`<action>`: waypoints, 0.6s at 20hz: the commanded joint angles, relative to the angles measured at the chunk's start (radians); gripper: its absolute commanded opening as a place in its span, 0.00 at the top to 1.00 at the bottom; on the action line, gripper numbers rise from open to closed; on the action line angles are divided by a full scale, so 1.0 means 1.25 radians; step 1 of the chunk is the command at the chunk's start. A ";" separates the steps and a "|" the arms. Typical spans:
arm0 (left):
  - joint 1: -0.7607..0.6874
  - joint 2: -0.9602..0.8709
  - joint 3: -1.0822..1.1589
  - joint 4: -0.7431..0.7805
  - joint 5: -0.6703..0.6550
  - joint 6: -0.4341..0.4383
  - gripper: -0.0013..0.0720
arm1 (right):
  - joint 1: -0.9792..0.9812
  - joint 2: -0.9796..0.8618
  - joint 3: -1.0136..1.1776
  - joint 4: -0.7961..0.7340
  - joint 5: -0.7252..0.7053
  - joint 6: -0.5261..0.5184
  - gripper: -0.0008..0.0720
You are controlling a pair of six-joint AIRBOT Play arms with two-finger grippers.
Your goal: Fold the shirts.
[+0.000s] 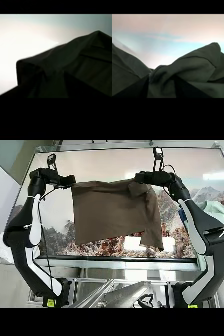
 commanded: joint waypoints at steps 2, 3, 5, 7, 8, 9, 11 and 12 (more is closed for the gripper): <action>-0.008 -0.016 0.150 0.000 0.202 -0.012 0.05 | -0.053 0.093 0.001 -0.029 -0.122 0.054 0.41; 0.006 0.014 0.159 0.001 0.252 -0.013 0.05 | -0.088 0.139 0.001 -0.038 -0.171 0.053 0.41; 0.042 0.107 0.085 0.002 0.327 -0.014 0.05 | -0.178 0.217 -0.005 -0.058 -0.284 0.085 0.41; 0.084 0.205 -0.065 0.001 0.415 -0.015 0.05 | -0.275 0.273 -0.042 -0.057 -0.415 0.105 0.41; 0.102 0.251 -0.159 0.001 0.446 -0.015 0.06 | -0.315 0.295 -0.078 -0.049 -0.465 0.105 0.41; 0.115 0.302 -0.274 -0.001 0.455 -0.018 0.06 | -0.351 0.316 -0.129 -0.046 -0.495 0.104 0.41; 0.130 0.390 -0.495 -0.002 0.414 -0.023 0.06 | -0.397 0.350 -0.232 -0.042 -0.502 0.101 0.41; 0.131 0.425 -0.591 -0.011 0.383 -0.023 0.08 | -0.411 0.360 -0.271 -0.042 -0.502 0.097 0.41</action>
